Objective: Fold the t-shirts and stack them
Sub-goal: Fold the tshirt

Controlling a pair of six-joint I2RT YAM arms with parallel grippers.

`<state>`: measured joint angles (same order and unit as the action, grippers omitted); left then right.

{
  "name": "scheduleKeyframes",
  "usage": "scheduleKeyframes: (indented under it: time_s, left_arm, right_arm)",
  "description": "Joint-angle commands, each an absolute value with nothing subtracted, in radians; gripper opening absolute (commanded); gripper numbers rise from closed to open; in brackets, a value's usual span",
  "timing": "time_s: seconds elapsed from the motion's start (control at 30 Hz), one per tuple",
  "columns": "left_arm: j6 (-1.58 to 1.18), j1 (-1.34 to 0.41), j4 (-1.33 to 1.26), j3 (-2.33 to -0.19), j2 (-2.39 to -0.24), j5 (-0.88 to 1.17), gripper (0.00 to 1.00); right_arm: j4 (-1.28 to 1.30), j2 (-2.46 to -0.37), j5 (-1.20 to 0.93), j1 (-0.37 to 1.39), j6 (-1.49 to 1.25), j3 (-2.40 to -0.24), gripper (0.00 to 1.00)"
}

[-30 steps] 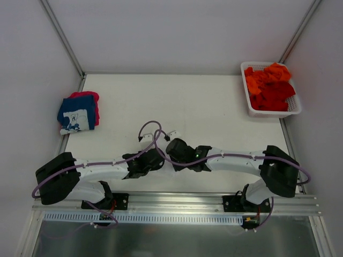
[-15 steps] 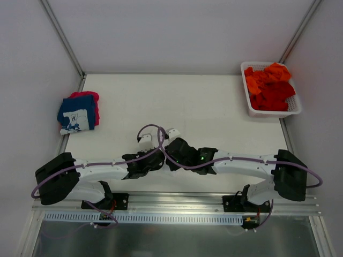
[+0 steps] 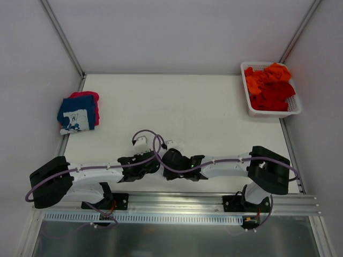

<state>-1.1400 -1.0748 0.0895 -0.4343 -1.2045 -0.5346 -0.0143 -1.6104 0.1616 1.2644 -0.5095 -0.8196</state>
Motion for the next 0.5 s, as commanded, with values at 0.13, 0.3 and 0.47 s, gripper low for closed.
scheduleKeyframes:
  time_s: [0.13,0.3,0.47]
  left_arm:
    - [-1.164,-1.085,0.149,-0.387,-1.177,-0.572,0.00]
    - [-1.177,-1.085,0.153,-0.365,-1.158,-0.574,0.00]
    - [-1.180,-1.085,0.156,-0.357,-1.155,-0.572,0.00]
  right_arm:
    - [0.317,-1.505,0.273,1.357,-0.633,-0.795,0.00]
    - [0.443,-1.431,0.316,1.384,-0.686,-0.759,0.00]
    - [0.460,-1.350,0.336,1.393,-0.726,-0.677,0.00]
